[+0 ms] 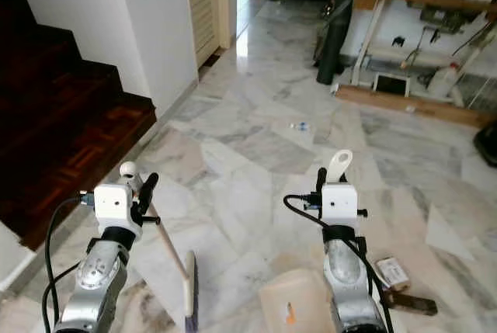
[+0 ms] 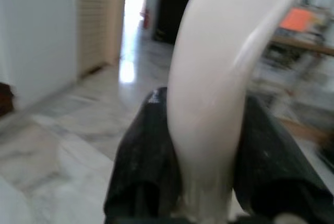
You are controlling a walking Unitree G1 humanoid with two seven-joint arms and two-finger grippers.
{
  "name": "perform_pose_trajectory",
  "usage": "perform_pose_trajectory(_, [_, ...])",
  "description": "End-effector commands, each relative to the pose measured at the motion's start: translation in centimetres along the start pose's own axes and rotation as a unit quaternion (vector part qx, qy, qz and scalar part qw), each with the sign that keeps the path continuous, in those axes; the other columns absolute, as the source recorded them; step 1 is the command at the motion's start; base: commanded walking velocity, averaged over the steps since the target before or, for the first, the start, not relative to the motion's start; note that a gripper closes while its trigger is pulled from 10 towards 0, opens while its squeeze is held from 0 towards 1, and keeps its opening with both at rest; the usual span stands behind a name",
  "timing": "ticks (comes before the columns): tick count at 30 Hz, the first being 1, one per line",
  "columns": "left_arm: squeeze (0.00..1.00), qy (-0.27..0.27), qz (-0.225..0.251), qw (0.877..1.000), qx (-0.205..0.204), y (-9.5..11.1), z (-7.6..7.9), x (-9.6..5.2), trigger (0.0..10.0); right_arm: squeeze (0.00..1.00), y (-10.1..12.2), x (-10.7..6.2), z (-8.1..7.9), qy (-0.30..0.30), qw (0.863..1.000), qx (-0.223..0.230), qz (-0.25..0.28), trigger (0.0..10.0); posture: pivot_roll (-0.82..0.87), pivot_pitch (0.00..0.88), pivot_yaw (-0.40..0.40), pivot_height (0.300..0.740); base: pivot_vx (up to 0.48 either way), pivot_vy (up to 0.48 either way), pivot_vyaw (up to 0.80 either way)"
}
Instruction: Sweep floor
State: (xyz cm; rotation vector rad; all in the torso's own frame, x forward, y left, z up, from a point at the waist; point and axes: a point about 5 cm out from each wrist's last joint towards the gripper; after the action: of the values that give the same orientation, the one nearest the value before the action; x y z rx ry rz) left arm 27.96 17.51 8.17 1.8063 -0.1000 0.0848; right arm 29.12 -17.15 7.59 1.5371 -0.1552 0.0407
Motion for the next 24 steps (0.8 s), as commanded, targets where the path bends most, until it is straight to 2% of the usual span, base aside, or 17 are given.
perform_pose_trajectory(1, [0.00, 0.001, 0.028, 1.000, 0.005, 1.24, 0.03, 0.63, 10.0, 0.00, 0.68, 0.27, 0.26, -0.006, 1.000, 0.011, 0.017, 10.0, 0.07, 0.000, -0.004, 0.740, 0.382, 0.000, 0.00])
perform_pose_trajectory(24, [0.00, 0.000, 0.030, 1.000, 0.002, 1.48, 0.13, 0.73, 10.0, 0.00, 0.60, 0.28, 0.04, -0.008, 1.000, 0.018, 0.016, 10.0, 0.07, 0.000, -0.001, 0.740, 0.386, 0.000, 0.00])
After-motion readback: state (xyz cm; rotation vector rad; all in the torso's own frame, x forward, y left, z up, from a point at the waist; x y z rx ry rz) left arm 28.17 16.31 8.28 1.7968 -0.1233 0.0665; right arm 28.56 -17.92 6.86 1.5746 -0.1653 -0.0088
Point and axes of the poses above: a point about 5 cm out from each wrist's last joint towards the gripper, its own x axis pointing out of the wrist towards the gripper, its own y axis along the axis of the wrist's last joint, z = x × y, and after that the axes turned 10 degrees about x, right-handed
